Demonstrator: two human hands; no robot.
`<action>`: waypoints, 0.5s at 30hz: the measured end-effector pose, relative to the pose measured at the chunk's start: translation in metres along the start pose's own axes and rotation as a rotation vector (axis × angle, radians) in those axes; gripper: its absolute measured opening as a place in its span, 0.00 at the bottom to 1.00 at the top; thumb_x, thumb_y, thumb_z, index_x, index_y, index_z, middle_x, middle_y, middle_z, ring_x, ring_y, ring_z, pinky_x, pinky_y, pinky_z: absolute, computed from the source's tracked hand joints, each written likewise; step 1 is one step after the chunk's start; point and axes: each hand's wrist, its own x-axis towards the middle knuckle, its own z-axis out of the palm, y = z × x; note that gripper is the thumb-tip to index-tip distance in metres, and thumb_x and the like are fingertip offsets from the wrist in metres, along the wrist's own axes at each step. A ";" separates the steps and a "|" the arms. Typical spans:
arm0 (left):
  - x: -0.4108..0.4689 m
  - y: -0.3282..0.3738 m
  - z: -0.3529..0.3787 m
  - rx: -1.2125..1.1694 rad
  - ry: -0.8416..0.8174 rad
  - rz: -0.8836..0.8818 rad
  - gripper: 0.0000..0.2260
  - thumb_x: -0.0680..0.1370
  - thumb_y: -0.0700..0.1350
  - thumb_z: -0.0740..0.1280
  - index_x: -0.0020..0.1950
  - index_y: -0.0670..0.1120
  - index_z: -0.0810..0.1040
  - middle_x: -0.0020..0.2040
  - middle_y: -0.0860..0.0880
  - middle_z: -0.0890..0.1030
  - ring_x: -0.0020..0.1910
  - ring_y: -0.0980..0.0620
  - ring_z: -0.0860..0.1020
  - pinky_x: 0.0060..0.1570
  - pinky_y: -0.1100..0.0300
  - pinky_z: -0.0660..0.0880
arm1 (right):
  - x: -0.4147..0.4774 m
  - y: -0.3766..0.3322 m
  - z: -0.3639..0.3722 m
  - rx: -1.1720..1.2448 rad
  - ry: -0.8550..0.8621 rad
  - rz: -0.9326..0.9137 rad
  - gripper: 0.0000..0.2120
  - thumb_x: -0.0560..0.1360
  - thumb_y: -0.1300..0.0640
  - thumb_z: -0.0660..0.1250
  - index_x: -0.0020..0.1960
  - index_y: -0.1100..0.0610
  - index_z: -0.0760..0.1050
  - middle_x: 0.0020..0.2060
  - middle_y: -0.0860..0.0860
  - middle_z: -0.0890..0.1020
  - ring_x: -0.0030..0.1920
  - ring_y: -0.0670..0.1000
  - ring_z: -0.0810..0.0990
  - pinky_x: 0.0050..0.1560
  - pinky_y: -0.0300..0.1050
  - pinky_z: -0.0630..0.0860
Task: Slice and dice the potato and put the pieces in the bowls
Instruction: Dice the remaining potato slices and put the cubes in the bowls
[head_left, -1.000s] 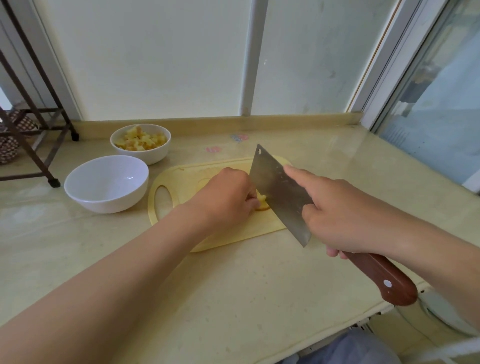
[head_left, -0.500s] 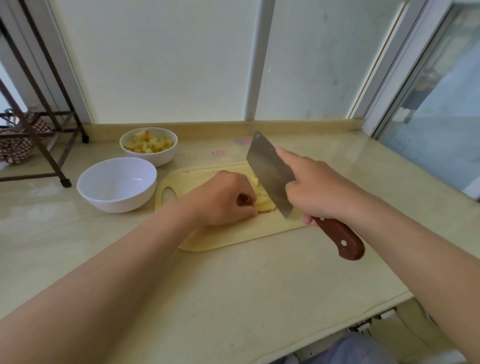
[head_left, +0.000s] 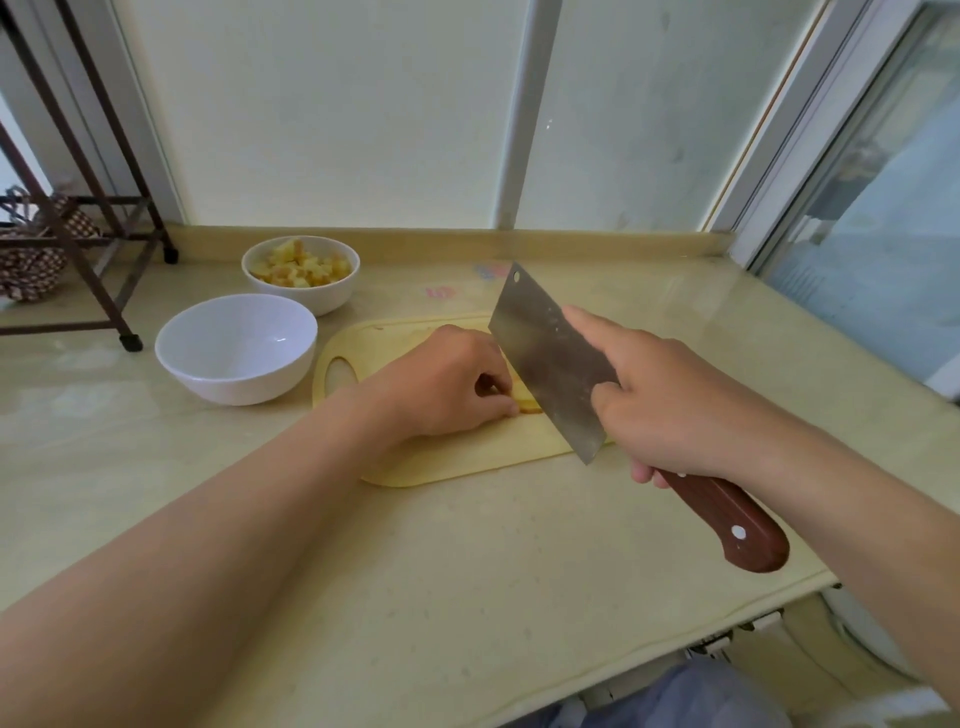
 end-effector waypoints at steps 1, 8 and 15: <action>0.000 -0.001 0.001 -0.005 0.002 0.002 0.06 0.72 0.48 0.75 0.44 0.47 0.86 0.42 0.53 0.80 0.39 0.57 0.76 0.43 0.58 0.76 | -0.001 0.001 0.000 -0.008 -0.002 -0.001 0.37 0.82 0.60 0.54 0.82 0.32 0.46 0.50 0.50 0.80 0.27 0.51 0.84 0.29 0.47 0.83; 0.002 -0.002 0.000 -0.005 0.003 0.038 0.05 0.72 0.47 0.76 0.44 0.46 0.87 0.42 0.50 0.81 0.37 0.55 0.77 0.42 0.54 0.76 | -0.004 -0.002 0.005 -0.080 -0.019 -0.020 0.37 0.82 0.60 0.54 0.82 0.32 0.44 0.42 0.52 0.81 0.29 0.53 0.85 0.31 0.49 0.84; 0.003 -0.007 0.003 0.037 0.042 0.106 0.05 0.72 0.46 0.75 0.40 0.44 0.86 0.39 0.48 0.81 0.33 0.52 0.76 0.37 0.56 0.74 | 0.012 -0.014 0.018 -0.105 -0.041 0.017 0.40 0.81 0.62 0.55 0.83 0.37 0.41 0.37 0.52 0.80 0.29 0.52 0.84 0.34 0.49 0.84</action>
